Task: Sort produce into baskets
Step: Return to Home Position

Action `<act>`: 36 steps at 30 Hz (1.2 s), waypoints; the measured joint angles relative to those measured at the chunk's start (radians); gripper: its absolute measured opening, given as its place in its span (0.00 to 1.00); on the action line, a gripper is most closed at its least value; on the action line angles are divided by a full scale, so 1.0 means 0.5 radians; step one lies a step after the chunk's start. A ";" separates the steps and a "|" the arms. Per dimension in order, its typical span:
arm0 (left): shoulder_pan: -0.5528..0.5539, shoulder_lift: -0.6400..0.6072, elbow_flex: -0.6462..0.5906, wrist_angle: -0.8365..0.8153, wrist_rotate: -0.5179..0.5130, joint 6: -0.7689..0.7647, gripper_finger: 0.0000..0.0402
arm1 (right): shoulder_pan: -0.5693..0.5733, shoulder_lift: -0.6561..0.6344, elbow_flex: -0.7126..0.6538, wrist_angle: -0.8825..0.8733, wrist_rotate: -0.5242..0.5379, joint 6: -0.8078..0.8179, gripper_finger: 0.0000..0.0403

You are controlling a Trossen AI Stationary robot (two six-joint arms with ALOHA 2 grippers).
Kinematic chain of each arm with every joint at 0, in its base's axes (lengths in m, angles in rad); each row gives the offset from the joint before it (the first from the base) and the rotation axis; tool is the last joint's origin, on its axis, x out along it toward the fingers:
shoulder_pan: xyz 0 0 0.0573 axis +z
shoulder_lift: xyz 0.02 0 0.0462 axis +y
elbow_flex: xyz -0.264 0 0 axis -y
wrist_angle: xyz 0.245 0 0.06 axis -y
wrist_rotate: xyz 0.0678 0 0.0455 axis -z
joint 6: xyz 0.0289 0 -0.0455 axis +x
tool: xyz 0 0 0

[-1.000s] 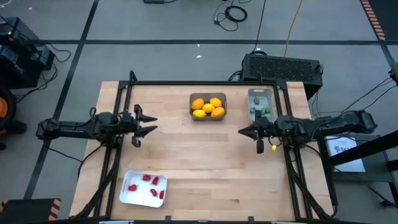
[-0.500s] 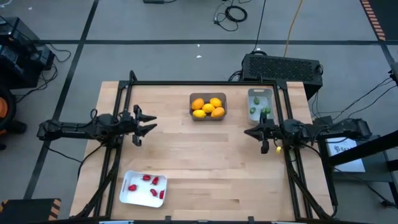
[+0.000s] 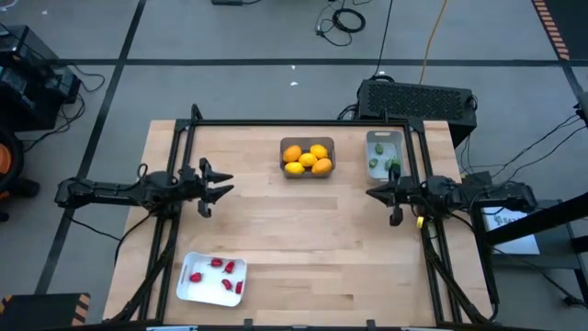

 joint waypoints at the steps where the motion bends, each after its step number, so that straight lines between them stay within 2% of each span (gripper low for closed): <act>1: 0.000 0.000 0.000 -0.029 0.000 -0.002 0.42 | 0.000 -0.032 0.000 0.000 0.007 -0.030 0.00; 8: 0.000 0.000 -0.001 -0.132 0.000 -0.056 0.42 | 0.000 -0.124 0.001 -0.007 -0.003 -0.143 0.00; 15: 0.000 0.000 -0.002 -0.205 0.042 -0.055 0.42 | 0.001 -0.132 0.002 -0.055 -0.266 -0.112 0.00; 25: 0.000 0.002 -0.002 -0.360 0.013 -0.158 0.42 | 0.001 -0.109 0.002 -0.055 -0.264 -0.161 0.00; 36: 0.000 0.002 -0.003 -0.375 0.002 -0.156 0.42 | 0.001 -0.107 0.002 -0.050 -0.262 -0.157 0.00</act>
